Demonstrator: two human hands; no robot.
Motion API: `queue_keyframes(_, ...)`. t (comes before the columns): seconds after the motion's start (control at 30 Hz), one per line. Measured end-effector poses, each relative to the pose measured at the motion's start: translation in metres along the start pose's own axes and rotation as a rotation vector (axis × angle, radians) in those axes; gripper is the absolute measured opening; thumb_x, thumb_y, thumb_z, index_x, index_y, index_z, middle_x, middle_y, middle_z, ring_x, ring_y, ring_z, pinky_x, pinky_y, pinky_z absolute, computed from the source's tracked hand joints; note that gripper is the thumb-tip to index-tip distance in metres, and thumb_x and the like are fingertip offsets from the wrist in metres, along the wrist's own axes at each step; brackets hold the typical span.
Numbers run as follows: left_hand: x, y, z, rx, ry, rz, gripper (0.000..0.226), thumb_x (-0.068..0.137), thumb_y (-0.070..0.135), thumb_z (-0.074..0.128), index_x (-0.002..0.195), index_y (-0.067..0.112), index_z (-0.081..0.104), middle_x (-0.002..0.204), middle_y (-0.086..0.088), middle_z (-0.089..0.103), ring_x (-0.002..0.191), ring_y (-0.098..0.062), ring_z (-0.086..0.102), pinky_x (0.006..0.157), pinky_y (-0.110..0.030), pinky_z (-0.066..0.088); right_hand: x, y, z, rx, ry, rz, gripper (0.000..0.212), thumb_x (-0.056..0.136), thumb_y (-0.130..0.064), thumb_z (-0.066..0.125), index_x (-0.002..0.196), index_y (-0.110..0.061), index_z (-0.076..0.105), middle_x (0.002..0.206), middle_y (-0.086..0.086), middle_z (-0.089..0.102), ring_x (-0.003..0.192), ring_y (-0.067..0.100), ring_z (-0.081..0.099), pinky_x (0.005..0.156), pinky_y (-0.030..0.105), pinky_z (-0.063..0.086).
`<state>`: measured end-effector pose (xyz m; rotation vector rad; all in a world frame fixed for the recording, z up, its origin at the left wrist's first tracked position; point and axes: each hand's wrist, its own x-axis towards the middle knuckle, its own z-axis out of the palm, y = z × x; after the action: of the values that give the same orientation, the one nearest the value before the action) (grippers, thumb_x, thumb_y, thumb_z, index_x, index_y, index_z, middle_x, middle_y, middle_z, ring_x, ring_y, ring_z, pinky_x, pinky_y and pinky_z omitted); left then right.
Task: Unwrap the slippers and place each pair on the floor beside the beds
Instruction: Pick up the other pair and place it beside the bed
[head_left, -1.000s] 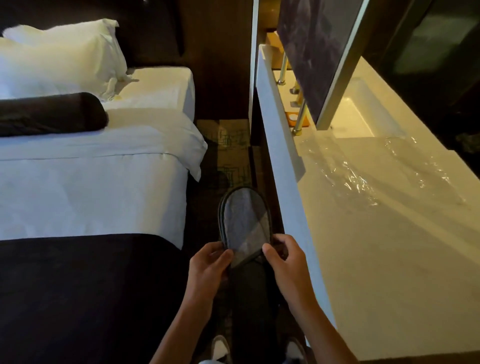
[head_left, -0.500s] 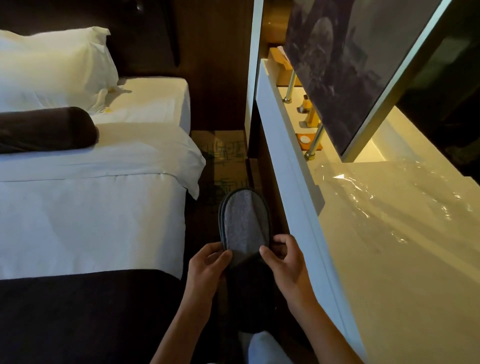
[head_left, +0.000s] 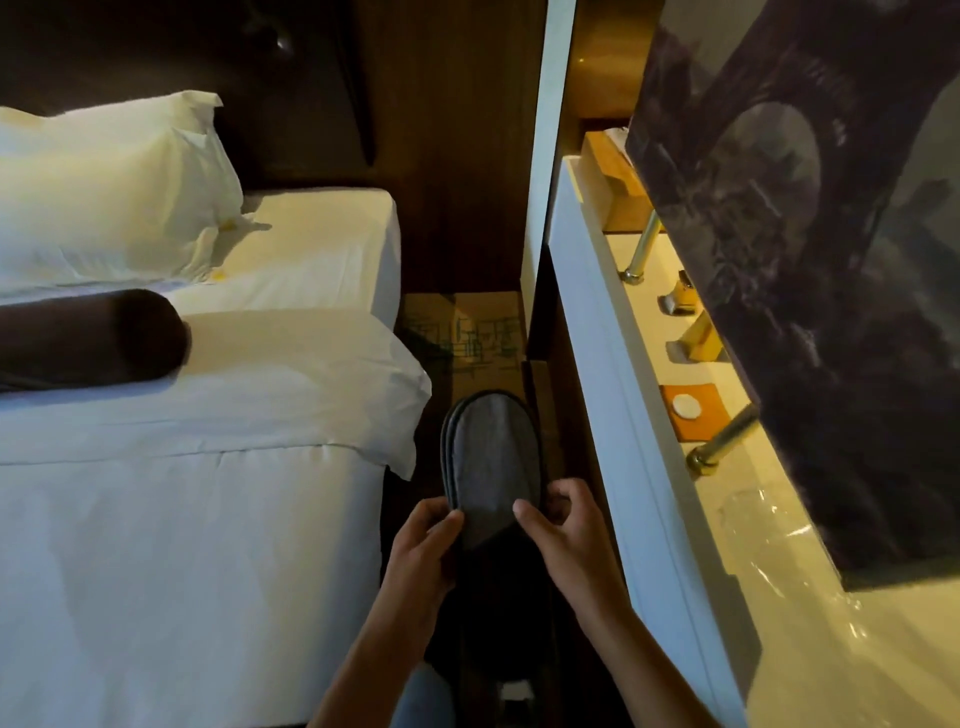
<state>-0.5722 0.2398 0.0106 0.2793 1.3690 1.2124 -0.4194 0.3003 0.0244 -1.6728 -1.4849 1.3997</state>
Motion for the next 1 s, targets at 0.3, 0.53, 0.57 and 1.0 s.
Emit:
queue_keyframes(0.3,0.180,0.050,-0.010,0.058,-0.096,-0.070,0.011,0.097,0.008,0.054,0.103,0.006,0.063,0.083,-0.014,0.073,0.072,-0.025,0.069,0.061,-0.033,0.054,0.164,-0.033,0.046,-0.066,0.055,0.150,0.043,0.078,-0.039,0.075,0.107,-0.020,0.049,0.090,-0.008,0.056,0.077,0.002,0.057,0.056,0.017,0.044)
queue_keyframes(0.53,0.313,0.050,-0.019,-0.103,-0.182,-0.337,0.042,0.096,0.038,0.052,0.119,0.006,0.066,0.123,-0.028,0.065,0.112,-0.037,0.066,0.095,-0.048,0.052,0.273,-0.008,0.088,-0.101,0.105,0.201,0.039,0.079,-0.032,0.077,0.101,-0.016,0.049,0.082,-0.007,0.058,0.067,0.002,0.060,0.054,0.015,0.053)
queue_keyframes(0.57,0.334,0.043,-0.022,-0.167,-0.176,-0.412,0.052,0.097,0.046,0.047,0.125,0.006,0.064,0.127,-0.027,0.064,0.119,-0.039,0.063,0.100,-0.051,0.049,0.289,0.002,0.094,-0.104,0.103,0.217,0.039,0.078,-0.032,0.077,0.099,-0.016,0.049,0.081,-0.006,0.059,0.066,0.003,0.061,0.055,0.018,0.055)
queue_keyframes(1.0,0.617,-0.160,-0.060,-0.273,-0.234,-0.577,0.055,0.094,0.042,0.047,0.125,0.002,0.067,0.130,-0.025,0.064,0.123,-0.037,0.060,0.108,-0.047,0.042,0.519,0.284,0.188,-0.051,0.083,0.308,0.035,0.077,-0.036,0.076,0.097,-0.021,0.051,0.089,0.000,0.060,0.078,0.014,0.064,0.063,0.033,0.057)
